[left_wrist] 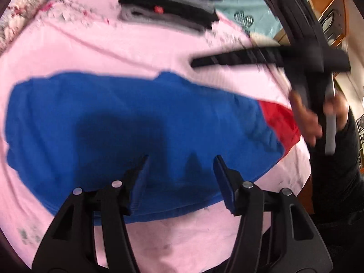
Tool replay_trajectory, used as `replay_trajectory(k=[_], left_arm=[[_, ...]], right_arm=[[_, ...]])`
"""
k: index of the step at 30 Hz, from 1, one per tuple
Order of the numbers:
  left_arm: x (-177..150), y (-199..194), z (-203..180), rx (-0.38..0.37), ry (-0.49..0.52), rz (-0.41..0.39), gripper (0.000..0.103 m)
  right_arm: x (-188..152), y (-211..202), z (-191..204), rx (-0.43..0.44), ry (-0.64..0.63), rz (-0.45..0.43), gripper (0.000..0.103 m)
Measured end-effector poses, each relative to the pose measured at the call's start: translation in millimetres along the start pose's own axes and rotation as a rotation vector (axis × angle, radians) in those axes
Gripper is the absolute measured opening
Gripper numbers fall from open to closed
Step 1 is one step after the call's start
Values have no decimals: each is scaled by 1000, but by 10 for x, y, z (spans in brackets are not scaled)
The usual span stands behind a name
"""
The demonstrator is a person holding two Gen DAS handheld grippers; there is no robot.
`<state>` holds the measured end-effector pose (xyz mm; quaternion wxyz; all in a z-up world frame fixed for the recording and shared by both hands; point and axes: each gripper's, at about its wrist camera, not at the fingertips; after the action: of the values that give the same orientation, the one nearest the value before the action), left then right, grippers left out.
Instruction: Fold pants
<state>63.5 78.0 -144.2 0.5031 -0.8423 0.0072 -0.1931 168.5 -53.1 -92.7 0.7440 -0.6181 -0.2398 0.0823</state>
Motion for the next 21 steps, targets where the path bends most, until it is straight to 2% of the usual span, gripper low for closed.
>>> replay_trajectory(k=[1, 2, 5, 8, 10, 11, 12, 14, 16, 18, 21], left_arm=[[-18, 73, 13, 0, -4, 18, 57], [-63, 80, 5, 7, 7, -5, 58], [-145, 80, -29, 20, 34, -24, 59], [-154, 85, -17, 17, 46, -29, 59], [-158, 84, -19, 5, 46, -26, 59], [-149, 100, -28, -3, 45, -23, 59], [-131, 105, -24, -10, 43, -21, 59], [-112, 93, -8, -21, 39, -17, 59], [-109, 88, -4, -25, 38, -16, 59], [-103, 89, -11, -21, 42, -17, 59], [-109, 95, -27, -17, 45, -17, 59]], right_arm=[[124, 105, -3, -31, -11, 5, 40], [224, 217, 34, -45, -28, 17, 40], [352, 492, 42, -25, -73, 85, 39], [409, 649, 14, -14, -83, 114, 39], [404, 716, 5, 24, -80, 137, 39], [404, 730, 19, 41, -80, 144, 32], [391, 754, 40, 61, -91, 156, 18], [354, 728, 103, 38, -105, 138, 8], [363, 642, 139, -12, -92, 72, 7], [442, 506, 77, -24, -33, -1, 6], [533, 595, 31, -1, 0, 15, 6]])
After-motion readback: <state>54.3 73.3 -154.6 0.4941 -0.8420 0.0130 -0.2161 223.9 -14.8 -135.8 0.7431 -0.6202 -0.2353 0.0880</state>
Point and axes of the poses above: each gripper's, at about its wrist camera, not at the fingertips, and y roughly the way its jaws point, z to its left, x to its top, and after that the axes turned 10 degrees about z, right-handed
